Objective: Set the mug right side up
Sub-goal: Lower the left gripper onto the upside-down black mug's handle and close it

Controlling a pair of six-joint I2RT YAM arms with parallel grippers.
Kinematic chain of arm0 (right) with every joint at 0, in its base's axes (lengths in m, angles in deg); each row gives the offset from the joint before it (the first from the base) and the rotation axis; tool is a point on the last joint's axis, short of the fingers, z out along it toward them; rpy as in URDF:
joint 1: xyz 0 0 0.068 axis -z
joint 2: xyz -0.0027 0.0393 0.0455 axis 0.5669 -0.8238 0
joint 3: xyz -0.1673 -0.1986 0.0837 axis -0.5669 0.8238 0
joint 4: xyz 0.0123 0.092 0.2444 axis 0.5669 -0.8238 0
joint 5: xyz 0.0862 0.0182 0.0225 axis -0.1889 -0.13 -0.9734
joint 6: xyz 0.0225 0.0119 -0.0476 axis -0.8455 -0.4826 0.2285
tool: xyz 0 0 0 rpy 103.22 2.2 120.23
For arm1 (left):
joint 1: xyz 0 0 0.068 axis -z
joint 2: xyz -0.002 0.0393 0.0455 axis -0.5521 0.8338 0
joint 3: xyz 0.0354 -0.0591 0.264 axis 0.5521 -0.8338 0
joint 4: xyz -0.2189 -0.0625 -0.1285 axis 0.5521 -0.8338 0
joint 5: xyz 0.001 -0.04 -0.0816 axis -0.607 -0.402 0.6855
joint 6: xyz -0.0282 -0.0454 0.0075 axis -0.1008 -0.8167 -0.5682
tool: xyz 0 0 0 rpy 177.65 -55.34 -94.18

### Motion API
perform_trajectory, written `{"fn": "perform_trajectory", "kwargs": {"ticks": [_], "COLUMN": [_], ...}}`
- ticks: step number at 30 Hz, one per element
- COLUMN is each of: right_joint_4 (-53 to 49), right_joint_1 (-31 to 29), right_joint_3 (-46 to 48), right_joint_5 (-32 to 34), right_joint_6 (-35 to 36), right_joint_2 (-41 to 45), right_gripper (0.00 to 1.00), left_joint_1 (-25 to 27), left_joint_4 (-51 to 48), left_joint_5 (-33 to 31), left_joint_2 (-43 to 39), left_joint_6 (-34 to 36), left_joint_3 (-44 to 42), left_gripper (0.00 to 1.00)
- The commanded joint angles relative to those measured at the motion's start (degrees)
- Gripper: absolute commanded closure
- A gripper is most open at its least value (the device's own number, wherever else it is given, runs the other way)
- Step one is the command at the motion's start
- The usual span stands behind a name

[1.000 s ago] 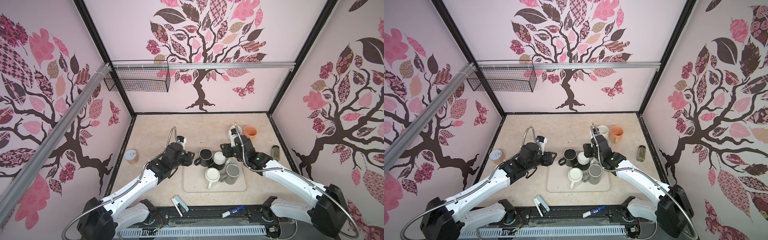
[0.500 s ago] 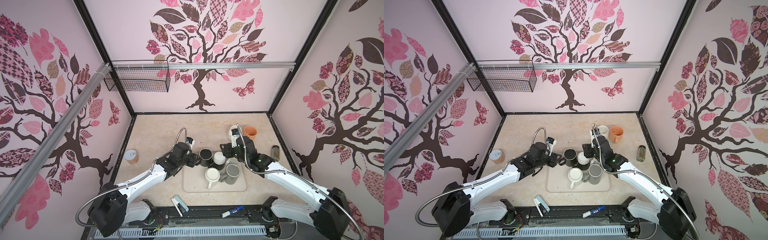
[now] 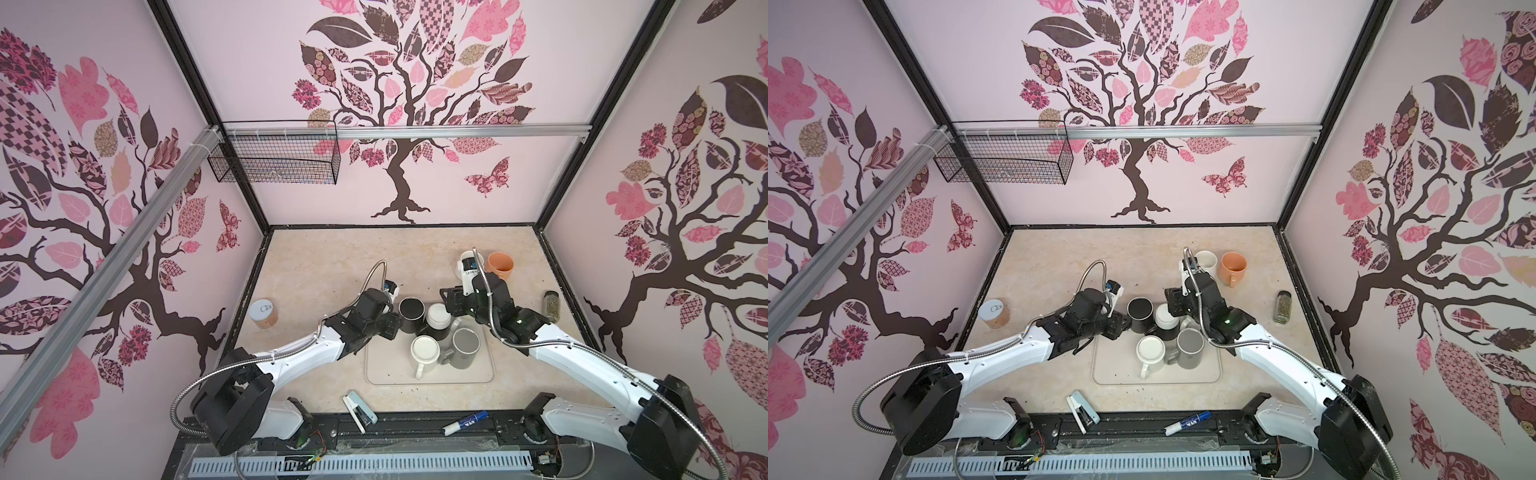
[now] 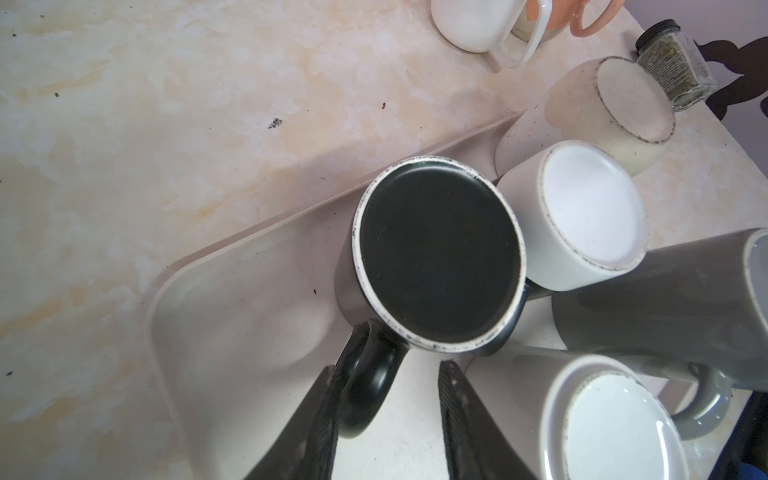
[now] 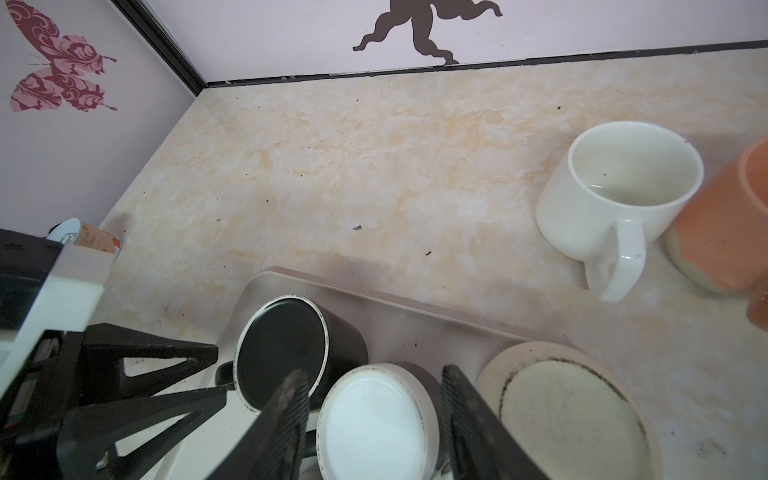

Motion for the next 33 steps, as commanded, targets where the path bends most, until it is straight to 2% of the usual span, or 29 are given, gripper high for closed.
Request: {"fn": "perform_trajectory", "kwargs": {"ticks": [1,14,20,25,33], "right_joint_4": [0.16,0.91,1.16,1.14,0.97], "right_joint_1": [0.04,0.04,0.09,0.05,0.05], "right_joint_3": [-0.18,0.08,0.27,0.40,0.21], "right_joint_5": [0.17,-1.87,-1.61,1.71,2.19], "right_joint_6": [0.59,-0.16,-0.27,-0.65,-0.65], "right_joint_2": [1.16,0.99,1.38,1.62,1.71], "right_gripper": [0.45,0.45,0.45,0.43,0.41], "left_joint_1": [0.44,3.78,3.77,3.78,3.77], "left_joint_4": [2.79,2.48,0.02,-1.97,-3.40], "left_joint_5": [0.14,-0.33,-2.77,-5.41,-6.71], "left_joint_2": [0.48,-0.99,-3.01,-3.96,-0.67], "left_joint_6": [0.22,-2.38,-1.26,-0.25,2.50], "left_joint_3": [-1.67,-3.50,-3.50,-2.51,0.45], "left_gripper": [0.58,0.59,0.60,0.58,0.53]}}
